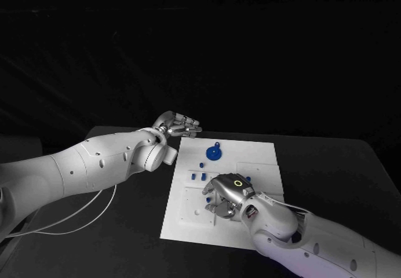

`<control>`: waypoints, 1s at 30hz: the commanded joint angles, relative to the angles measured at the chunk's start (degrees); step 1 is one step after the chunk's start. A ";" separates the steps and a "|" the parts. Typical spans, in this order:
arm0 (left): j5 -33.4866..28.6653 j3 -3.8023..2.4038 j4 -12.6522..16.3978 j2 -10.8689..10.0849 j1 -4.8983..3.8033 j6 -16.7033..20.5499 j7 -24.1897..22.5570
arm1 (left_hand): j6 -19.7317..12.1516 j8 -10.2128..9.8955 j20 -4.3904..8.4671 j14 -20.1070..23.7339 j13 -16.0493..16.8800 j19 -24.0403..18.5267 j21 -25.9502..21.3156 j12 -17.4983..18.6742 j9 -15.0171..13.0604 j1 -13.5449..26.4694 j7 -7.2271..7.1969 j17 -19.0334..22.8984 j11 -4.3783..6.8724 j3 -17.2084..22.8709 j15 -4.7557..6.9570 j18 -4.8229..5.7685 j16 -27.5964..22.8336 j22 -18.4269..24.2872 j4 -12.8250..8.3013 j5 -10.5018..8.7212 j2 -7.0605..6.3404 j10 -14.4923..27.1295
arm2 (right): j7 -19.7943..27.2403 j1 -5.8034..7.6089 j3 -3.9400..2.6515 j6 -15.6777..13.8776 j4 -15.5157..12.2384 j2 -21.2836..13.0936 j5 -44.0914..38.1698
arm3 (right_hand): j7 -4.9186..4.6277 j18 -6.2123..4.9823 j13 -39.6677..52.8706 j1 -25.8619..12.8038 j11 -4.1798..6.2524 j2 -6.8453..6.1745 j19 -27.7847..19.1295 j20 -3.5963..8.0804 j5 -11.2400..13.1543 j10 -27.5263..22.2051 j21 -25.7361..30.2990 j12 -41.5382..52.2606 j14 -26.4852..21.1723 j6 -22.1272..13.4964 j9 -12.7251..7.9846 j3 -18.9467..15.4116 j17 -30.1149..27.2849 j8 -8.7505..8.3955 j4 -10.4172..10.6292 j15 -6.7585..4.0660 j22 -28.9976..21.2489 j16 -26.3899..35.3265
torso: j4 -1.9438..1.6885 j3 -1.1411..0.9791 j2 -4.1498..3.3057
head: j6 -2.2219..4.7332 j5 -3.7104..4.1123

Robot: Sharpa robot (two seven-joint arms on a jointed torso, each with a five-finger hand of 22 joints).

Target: Assemble the parts on the task board

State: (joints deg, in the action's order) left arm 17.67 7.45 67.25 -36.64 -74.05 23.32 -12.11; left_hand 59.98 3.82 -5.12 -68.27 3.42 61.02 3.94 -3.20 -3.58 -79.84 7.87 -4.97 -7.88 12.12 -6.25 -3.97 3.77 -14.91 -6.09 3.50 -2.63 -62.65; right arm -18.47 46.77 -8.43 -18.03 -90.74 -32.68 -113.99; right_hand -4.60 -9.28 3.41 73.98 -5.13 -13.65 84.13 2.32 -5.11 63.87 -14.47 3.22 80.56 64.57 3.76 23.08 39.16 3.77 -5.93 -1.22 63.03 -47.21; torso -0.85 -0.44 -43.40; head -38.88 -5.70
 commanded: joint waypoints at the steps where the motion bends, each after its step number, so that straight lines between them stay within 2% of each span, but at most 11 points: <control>1: 0.33 -0.05 0.02 0.03 -0.06 -0.65 -0.31 | -0.17 -0.19 -0.03 0.26 0.03 -0.14 0.15 -0.19 0.00 -0.14 0.39 -0.03 0.00 -0.34 0.03 0.15 -0.22 0.05 -0.09 0.12 0.38 0.38 | 1.35 -0.06 -0.48 -4.23 -1.06 -0.91 1.80 | 0.08 -0.94 0.05 0.54 0.04 0.01 2.08 -0.36 -0.22 -0.17 0.11 0.20 0.21 -0.44 -0.09 -0.32 -0.12 -0.21 -0.06 0.24 -0.14 -0.19 | 0.05 0.01 0.05 | 0.16 0.11; 4: 0.33 -0.05 0.01 0.00 -0.06 -0.68 -0.38 | -0.16 -0.18 -0.03 0.26 0.03 -0.07 0.18 -0.19 0.00 -0.20 0.38 -0.05 -0.01 -0.39 0.03 0.14 -0.22 0.36 -0.12 0.12 0.39 0.40 | 1.74 -0.06 -1.51 -4.15 -2.02 -1.99 3.83 | -0.02 -0.79 0.04 0.43 0.16 0.15 2.18 -0.26 -0.35 0.28 -0.43 0.17 0.61 -0.29 -0.08 -0.21 -0.19 -0.20 0.19 0.13 -0.29 -0.36 | 0.05 0.02 0.04 | 0.27 0.29; 8: 0.33 -0.05 0.10 -0.11 -0.06 -0.67 -0.62 | -0.15 -0.18 -0.01 0.17 0.03 -0.01 0.21 -0.20 0.00 -0.14 0.38 -0.08 0.04 -0.41 0.06 0.14 -0.19 0.46 -0.10 0.13 0.41 0.29 | 2.33 -0.06 -4.25 -2.47 -3.12 -4.05 10.61 | -0.21 -0.26 0.03 0.03 0.42 0.48 2.13 -0.05 -0.65 1.35 -1.32 0.16 0.91 -0.25 -0.08 0.14 -0.25 -0.20 0.72 -0.05 -0.65 -0.46 | 0.09 0.02 0.05 | 0.43 0.40; 10: 0.33 -0.05 0.21 -0.23 -0.06 -0.78 -0.96 | -0.26 -0.21 0.05 -0.09 0.03 0.09 0.26 -0.21 0.01 -0.07 0.39 -0.13 0.16 -0.37 0.17 0.13 -0.17 0.49 -0.06 0.16 0.50 -0.15 | 2.51 -0.06 -5.90 -1.42 -3.50 -5.33 13.45 | -0.88 -0.02 0.02 0.41 0.47 0.72 2.09 0.08 -1.82 1.82 -1.52 0.16 0.87 -0.30 -0.08 0.86 -0.16 -0.20 0.16 -0.12 -0.72 -0.58 | 0.11 0.02 0.03 | 0.59 0.56; 13: 0.32 -0.05 0.34 -0.45 -0.06 -1.02 -1.57 | -0.24 -0.16 0.15 -0.36 0.02 0.18 0.28 -0.19 -0.01 0.06 0.36 -0.18 0.29 -0.26 0.28 0.20 -0.19 0.57 -0.07 0.18 0.55 -0.58 | 2.69 -0.05 -7.79 -0.08 -3.90 -7.40 16.12 | -0.79 0.22 0.02 -0.35 0.54 1.09 2.02 0.20 -2.48 2.04 -1.83 0.17 0.79 -0.25 -0.07 0.84 -0.05 -0.20 -0.45 -0.17 -0.79 -0.75 | 0.22 0.05 0.05 | 0.72 0.64; 17: 0.29 -0.05 0.51 -0.76 -0.06 -1.30 -2.27 | -0.11 -0.18 0.34 -0.70 -0.01 0.25 0.32 -0.15 0.00 0.30 0.30 -0.20 0.52 0.08 0.44 0.41 -0.22 0.66 -0.13 0.19 0.60 -1.33 | 2.95 -0.03 -9.57 1.69 -3.93 -9.91 17.23 | -0.76 0.27 0.02 -0.21 0.62 1.17 2.02 0.26 -2.76 2.37 -2.06 0.17 0.87 -0.41 -0.07 0.58 0.02 -0.19 -0.73 -0.21 -0.79 -0.86 | 0.29 0.09 0.11 | 0.68 0.71; 21: 0.18 -0.06 0.62 -0.96 -0.06 -1.41 -2.71 | -0.13 -0.17 0.41 -0.81 0.00 0.22 0.31 -0.18 -0.01 0.37 0.28 -0.19 0.63 0.33 0.50 0.52 -0.21 0.71 -0.19 0.20 0.65 -1.67 | 2.94 -0.02 -10.37 3.84 -3.58 -11.27 16.11 | -0.50 0.30 0.03 -0.10 0.56 1.12 1.94 0.21 -2.67 2.01 -2.26 0.18 0.82 -0.62 -0.08 -0.46 0.08 -0.20 -1.01 -0.16 -0.84 -0.95 | 0.35 0.05 0.10 | 0.67 0.57; 22: 0.13 -0.06 0.63 -1.00 -0.06 -1.44 -2.80 | -0.13 -0.17 0.41 -0.81 0.00 0.22 0.31 -0.18 -0.01 0.37 0.28 -0.19 0.63 0.33 0.50 0.52 -0.21 0.71 -0.19 0.20 0.65 -1.67 | 2.82 -0.02 -10.55 4.96 -3.36 -11.59 15.53 | -0.38 0.29 0.05 0.13 0.44 1.28 1.88 0.16 -2.71 1.48 -2.21 0.22 0.75 -1.09 -0.07 -1.71 0.08 -0.17 -0.97 -0.06 -0.94 -0.94 | 0.37 0.02 0.10 | 0.63 0.48; 24: 0.08 -0.06 0.65 -1.04 -0.06 -1.51 -2.88 | -0.13 -0.17 0.41 -0.81 0.00 0.22 0.31 -0.18 -0.01 0.37 0.28 -0.19 0.63 0.33 0.50 0.52 -0.21 0.71 -0.19 0.20 0.65 -1.67 | 2.70 -0.02 -10.69 6.22 -3.09 -11.86 14.69 | -0.67 0.17 0.05 0.91 0.10 1.72 1.82 -0.09 -2.66 0.20 -2.00 0.26 0.51 -2.50 -0.15 -5.10 0.02 -0.18 -0.44 0.21 -1.17 -0.96 | 0.31 0.00 0.10 | 0.62 0.50; 27: 0.01 -0.06 0.69 -1.09 -0.06 -1.64 -2.94 | -0.13 -0.17 0.41 -0.81 0.00 0.22 0.31 -0.18 -0.01 0.37 0.28 -0.19 0.63 0.33 0.50 0.52 -0.21 0.71 -0.19 0.20 0.65 -1.67 | 2.31 -0.02 -10.89 8.88 -2.41 -12.06 12.51 | -0.37 -0.20 0.06 2.51 -0.41 1.45 1.71 -0.57 -1.49 -1.55 -1.52 0.25 0.12 -3.91 -0.15 -8.74 -0.26 -0.17 1.37 0.66 -1.52 -0.97 | 0.26 0.03 0.08 | 0.55 0.60; 30: -0.03 -0.05 0.68 -1.10 -0.06 -1.68 -2.91 | -0.13 -0.17 0.41 -0.81 0.00 0.22 0.31 -0.18 -0.01 0.37 0.28 -0.19 0.63 0.33 0.50 0.52 -0.21 0.71 -0.19 0.20 0.65 -1.67 | 1.83 -0.02 -10.96 10.21 -1.85 -11.99 11.00 | -0.07 -0.27 0.04 2.97 -0.50 1.21 1.76 -0.63 0.18 -2.06 -1.40 0.21 0.07 -4.44 -0.17 -9.39 -0.37 -0.20 2.19 0.70 -1.62 -1.04 | 0.27 0.06 0.06 | 0.52 0.64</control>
State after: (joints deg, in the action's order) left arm 17.65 7.45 67.77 -37.77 -74.05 22.61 -13.85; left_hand 59.77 3.83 -4.90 -68.79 3.42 61.24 3.94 -3.20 -3.58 -79.57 8.08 -5.12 -7.25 12.10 -5.73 -3.97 3.77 -14.27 -6.39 3.50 -2.37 -64.08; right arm -16.44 46.78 -19.34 -12.28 -92.76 -44.73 -100.25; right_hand -4.58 -8.85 3.41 76.54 -5.56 -12.44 83.92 2.10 -5.11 62.21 -16.05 3.22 80.81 60.49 3.66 13.89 38.84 3.77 -3.85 -0.68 61.46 -48.04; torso -0.55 -0.40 -43.31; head -38.33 -5.12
